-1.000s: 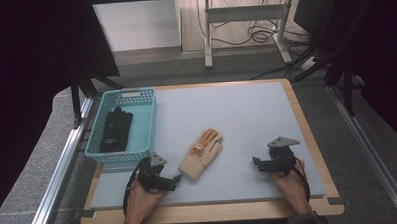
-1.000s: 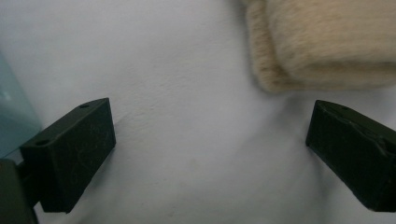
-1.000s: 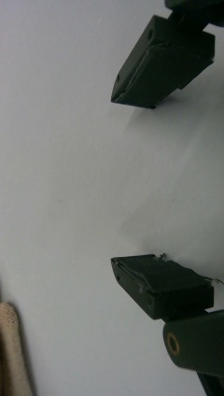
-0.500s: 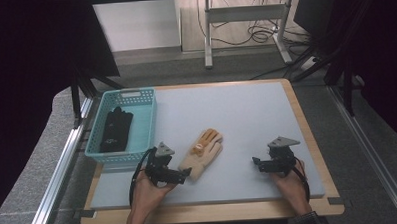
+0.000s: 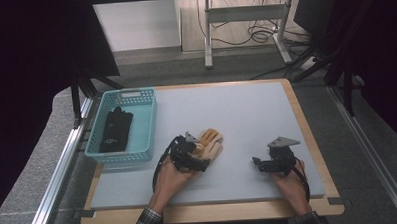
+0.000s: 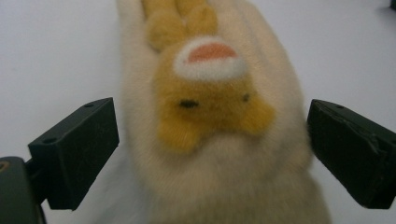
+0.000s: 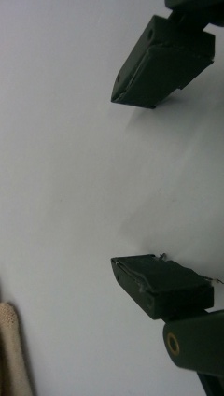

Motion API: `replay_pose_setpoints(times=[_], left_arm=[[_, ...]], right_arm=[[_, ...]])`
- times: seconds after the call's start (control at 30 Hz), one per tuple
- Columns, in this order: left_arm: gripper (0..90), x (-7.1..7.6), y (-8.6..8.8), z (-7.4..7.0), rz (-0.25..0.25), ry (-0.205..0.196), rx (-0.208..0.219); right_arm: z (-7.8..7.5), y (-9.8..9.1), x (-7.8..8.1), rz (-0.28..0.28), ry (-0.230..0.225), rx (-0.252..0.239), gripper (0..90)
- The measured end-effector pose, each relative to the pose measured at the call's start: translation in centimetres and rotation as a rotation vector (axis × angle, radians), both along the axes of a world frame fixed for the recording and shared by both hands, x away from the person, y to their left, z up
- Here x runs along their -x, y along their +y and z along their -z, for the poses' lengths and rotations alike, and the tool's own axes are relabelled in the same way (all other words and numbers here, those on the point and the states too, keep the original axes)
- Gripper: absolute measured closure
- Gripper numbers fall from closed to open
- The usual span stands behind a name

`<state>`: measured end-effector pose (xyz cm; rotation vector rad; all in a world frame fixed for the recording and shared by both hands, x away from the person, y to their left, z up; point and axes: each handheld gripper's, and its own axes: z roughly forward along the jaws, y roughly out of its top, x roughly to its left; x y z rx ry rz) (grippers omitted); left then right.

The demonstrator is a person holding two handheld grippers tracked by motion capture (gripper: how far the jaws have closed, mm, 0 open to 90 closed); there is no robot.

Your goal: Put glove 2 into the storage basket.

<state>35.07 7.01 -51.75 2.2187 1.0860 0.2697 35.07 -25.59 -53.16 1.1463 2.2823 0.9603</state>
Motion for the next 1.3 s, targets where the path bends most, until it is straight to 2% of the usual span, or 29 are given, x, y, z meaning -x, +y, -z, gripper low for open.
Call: replay_pose_setpoints(times=[0.2,0.23,0.37,0.47,0.57,0.67,0.9,1.13,1.3], left_arm=[[10.3,-0.5,-1.3,1.3,0.032,0.015,-0.072],[10.5,-0.4,-1.4,1.3,0.036,0.003,-0.078],[21.5,-0.2,-1.2,1.0,0.041,0.005,-0.073],[36.5,0.0,-1.1,0.7,0.043,0.005,-0.076],[45.5,0.1,-1.0,0.6,0.048,0.010,-0.074],[51.6,0.0,-0.8,0.5,0.050,0.022,-0.045],[54.9,-0.9,0.2,0.0,0.038,0.033,0.011],[54.7,-1.4,0.9,-1.9,0.024,-0.006,0.020],[54.5,-1.9,1.8,-3.7,0.000,-0.029,0.009]], right_arm=[[0.0,0.0,0.0,0.000,0.000,0.000,17.1],[0.0,0.0,0.0,0.000,0.000,0.000,17.0],[0.0,0.0,0.0,0.000,0.000,0.000,17.1],[0.0,0.0,0.0,-0.001,-0.001,0.001,17.0],[0.0,0.0,0.0,0.000,-0.001,0.002,17.1],[0.0,0.0,0.0,-0.001,-0.001,0.002,17.1],[0.0,0.0,0.0,-0.001,0.000,0.001,17.0],[0.0,0.0,0.0,0.001,0.001,0.000,17.0],[0.0,0.0,0.0,0.001,0.001,-0.001,17.0]])
